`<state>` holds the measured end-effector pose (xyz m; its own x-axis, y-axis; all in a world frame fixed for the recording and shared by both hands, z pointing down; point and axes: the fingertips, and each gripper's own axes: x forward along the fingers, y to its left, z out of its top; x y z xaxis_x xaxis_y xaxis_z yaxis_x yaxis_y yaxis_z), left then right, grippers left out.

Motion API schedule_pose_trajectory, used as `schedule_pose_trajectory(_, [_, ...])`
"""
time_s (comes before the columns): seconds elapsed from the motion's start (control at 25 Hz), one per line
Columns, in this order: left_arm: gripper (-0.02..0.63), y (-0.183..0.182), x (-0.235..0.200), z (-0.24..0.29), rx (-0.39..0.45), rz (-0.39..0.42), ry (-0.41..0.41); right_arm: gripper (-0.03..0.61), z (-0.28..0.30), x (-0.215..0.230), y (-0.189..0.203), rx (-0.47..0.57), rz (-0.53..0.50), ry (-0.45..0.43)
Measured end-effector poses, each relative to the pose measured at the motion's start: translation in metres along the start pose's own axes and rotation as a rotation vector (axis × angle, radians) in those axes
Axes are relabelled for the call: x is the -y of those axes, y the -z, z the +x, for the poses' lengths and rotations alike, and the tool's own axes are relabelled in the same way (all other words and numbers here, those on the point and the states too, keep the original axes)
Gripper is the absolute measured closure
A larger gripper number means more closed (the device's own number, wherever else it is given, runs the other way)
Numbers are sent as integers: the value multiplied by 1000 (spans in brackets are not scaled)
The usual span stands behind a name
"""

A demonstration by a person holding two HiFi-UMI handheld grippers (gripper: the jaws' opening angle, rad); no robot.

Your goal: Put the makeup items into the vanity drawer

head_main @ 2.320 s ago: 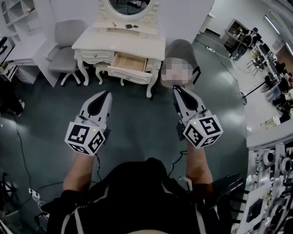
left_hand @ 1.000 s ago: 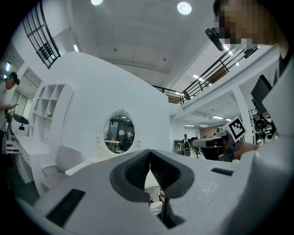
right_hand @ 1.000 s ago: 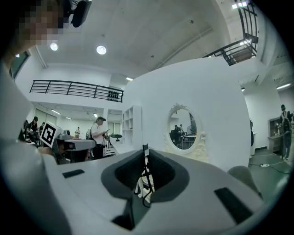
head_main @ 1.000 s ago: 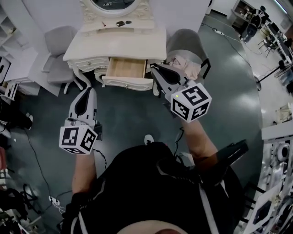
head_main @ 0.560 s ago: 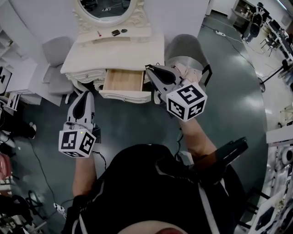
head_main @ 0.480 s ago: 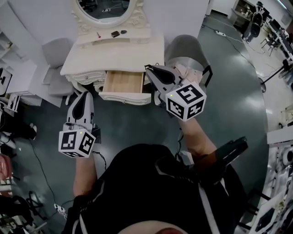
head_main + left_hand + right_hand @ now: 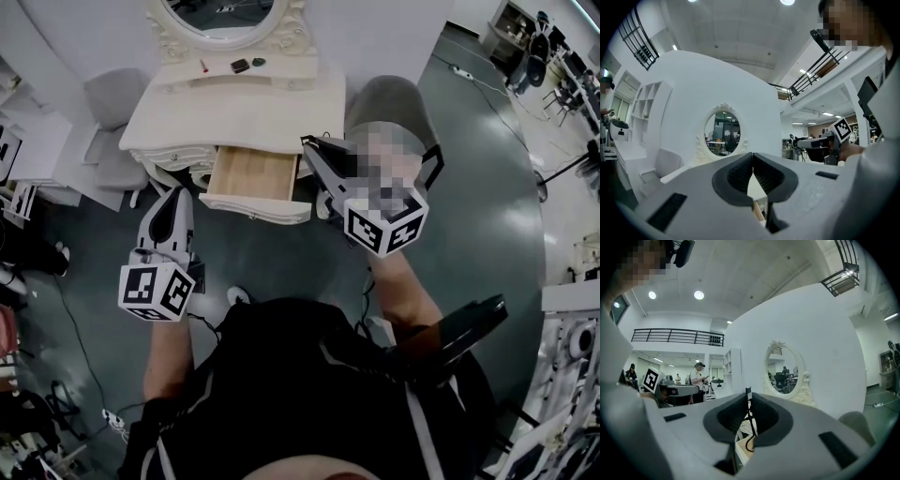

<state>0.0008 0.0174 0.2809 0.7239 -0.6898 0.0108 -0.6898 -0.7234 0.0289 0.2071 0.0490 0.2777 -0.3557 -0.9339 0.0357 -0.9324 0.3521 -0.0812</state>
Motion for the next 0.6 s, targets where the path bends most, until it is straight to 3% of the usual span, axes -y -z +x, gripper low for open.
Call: schedule_pose_trajectory(0.6, [609, 24, -120, 94, -38, -44, 162, 543, 113, 24, 18, -59, 11, 164])
